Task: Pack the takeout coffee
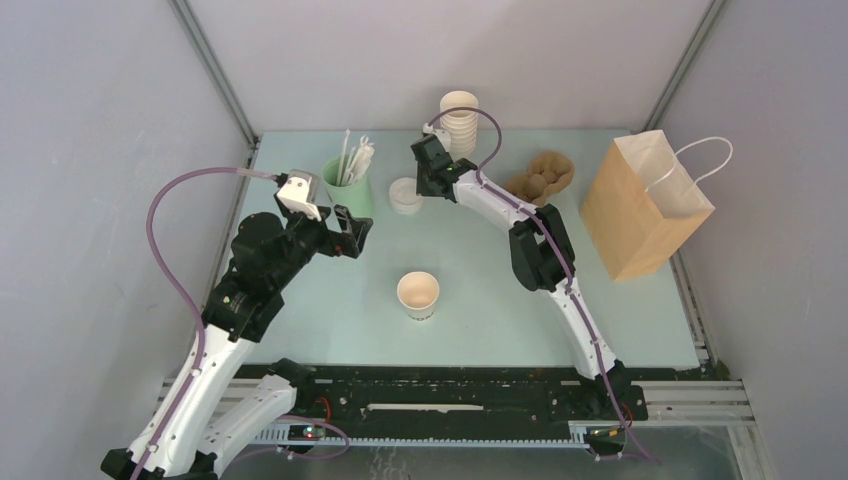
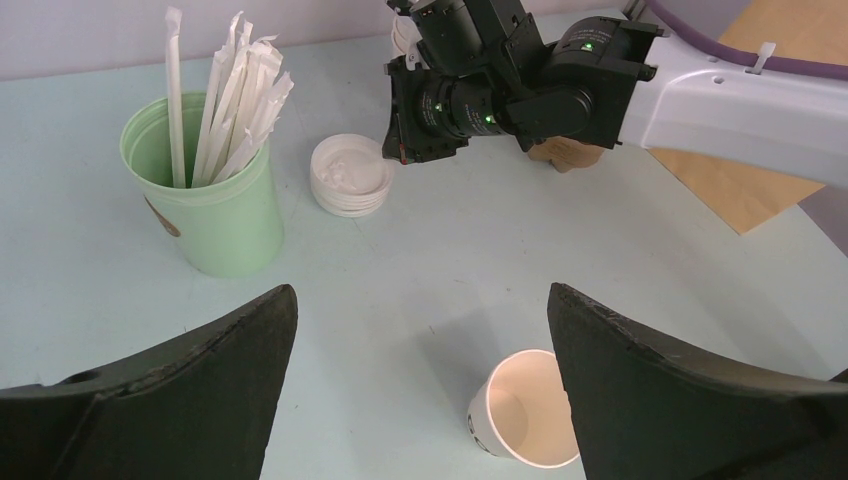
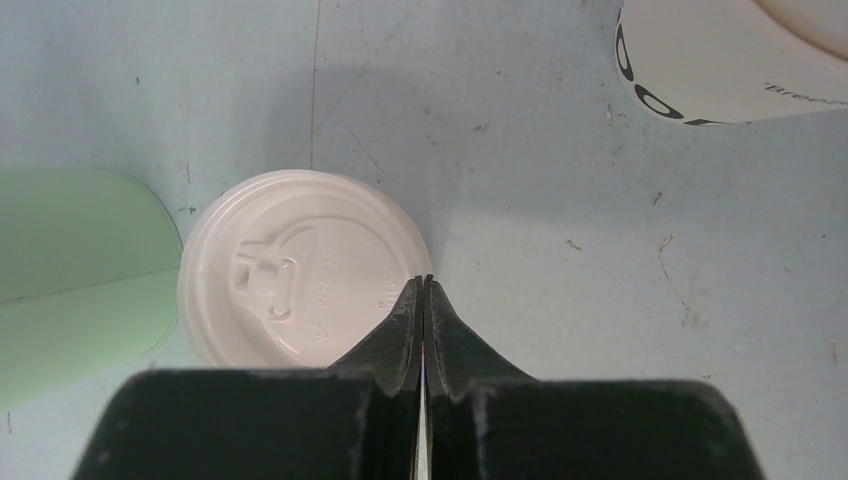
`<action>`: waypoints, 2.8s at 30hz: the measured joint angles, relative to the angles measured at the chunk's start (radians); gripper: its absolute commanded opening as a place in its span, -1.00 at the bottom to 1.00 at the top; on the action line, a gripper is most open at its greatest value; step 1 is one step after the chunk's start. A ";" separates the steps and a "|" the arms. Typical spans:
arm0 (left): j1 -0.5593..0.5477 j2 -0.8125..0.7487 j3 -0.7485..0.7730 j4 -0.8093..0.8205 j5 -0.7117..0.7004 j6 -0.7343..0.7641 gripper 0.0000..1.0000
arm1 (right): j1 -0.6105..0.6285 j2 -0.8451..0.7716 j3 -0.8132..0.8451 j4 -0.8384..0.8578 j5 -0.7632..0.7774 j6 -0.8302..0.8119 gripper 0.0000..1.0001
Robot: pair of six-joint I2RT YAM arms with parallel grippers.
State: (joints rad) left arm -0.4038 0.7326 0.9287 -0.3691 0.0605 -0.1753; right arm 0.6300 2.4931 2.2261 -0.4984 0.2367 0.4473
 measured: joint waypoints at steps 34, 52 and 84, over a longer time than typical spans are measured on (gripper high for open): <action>0.000 0.018 0.000 0.000 0.000 0.000 1.00 | -0.047 -0.104 -0.177 0.113 -0.147 0.088 -1.00; 0.000 0.021 0.000 0.000 0.002 0.000 1.00 | -0.059 -0.184 -0.336 0.312 -0.198 0.146 -0.95; 0.000 0.020 0.000 0.000 0.007 0.000 1.00 | 0.063 -0.217 -0.268 0.211 -0.159 -0.167 -0.09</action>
State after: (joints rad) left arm -0.4038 0.7525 0.9287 -0.3691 0.0677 -0.1757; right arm 0.6933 2.2757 1.9579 -0.2871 0.0772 0.2806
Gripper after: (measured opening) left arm 0.996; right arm 0.465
